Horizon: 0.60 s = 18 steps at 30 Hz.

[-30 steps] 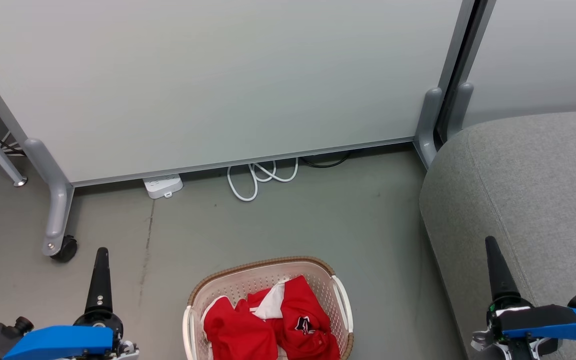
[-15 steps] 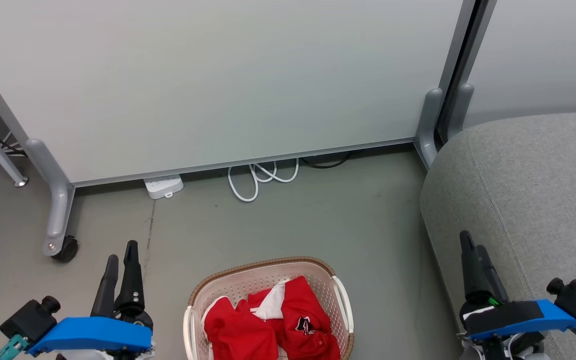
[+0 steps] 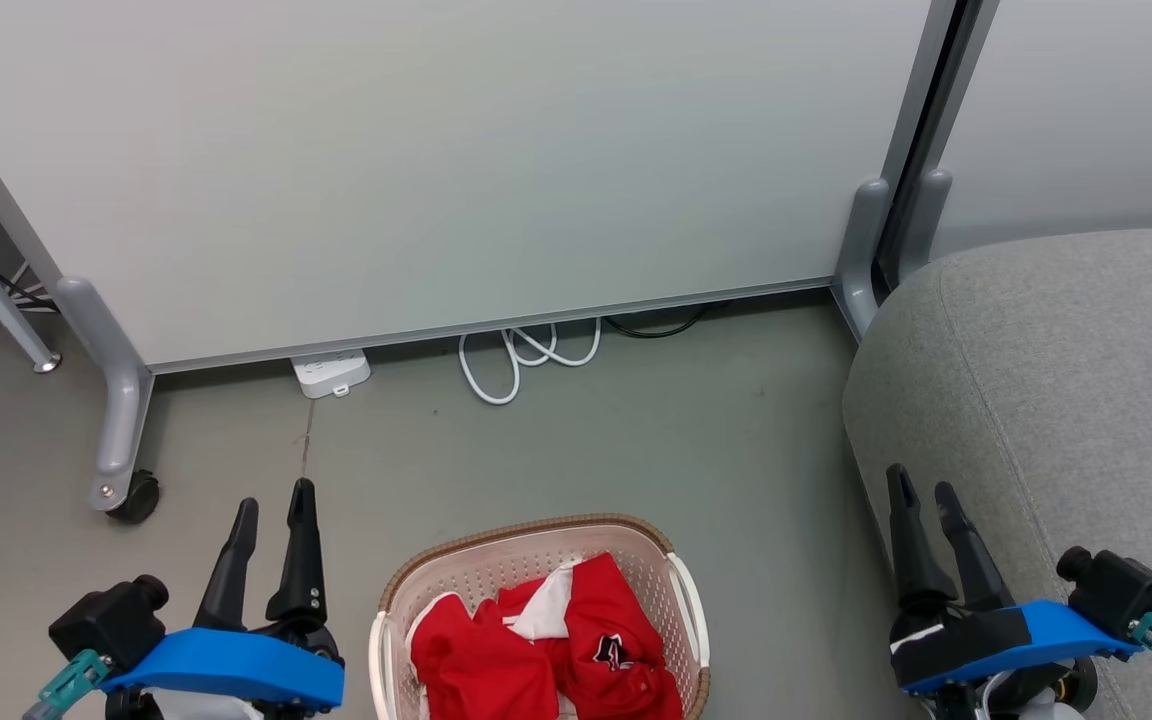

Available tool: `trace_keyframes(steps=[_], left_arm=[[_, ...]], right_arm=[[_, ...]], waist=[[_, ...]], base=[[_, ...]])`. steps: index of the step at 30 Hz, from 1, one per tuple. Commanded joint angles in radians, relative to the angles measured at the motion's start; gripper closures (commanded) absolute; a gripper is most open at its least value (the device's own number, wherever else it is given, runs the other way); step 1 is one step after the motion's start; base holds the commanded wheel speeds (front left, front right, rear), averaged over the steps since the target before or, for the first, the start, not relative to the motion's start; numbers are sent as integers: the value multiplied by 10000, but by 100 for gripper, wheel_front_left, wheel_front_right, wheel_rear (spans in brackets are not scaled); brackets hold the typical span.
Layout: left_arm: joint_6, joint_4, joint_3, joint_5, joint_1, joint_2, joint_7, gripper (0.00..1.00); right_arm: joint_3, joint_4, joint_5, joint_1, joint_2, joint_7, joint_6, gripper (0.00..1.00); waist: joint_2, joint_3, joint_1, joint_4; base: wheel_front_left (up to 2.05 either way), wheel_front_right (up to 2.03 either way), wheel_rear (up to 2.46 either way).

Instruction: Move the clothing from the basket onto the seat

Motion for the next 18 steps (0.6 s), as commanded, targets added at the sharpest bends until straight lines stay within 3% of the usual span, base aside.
trace_keyframes(steps=[1,18], left_arm=[[13,-69,-84,315,-254,88,-105,0],[32,135,-395,2240,-374,109,-545,0]], right_arm=[[45,-43,-315,-233,-44,-111,18,0],[83,209,-2153,-282,-50,-561,20,0]], waist=[[0,2,0,5],[0,11,0,86]], base=[[0,0,0],[0,0,0]])
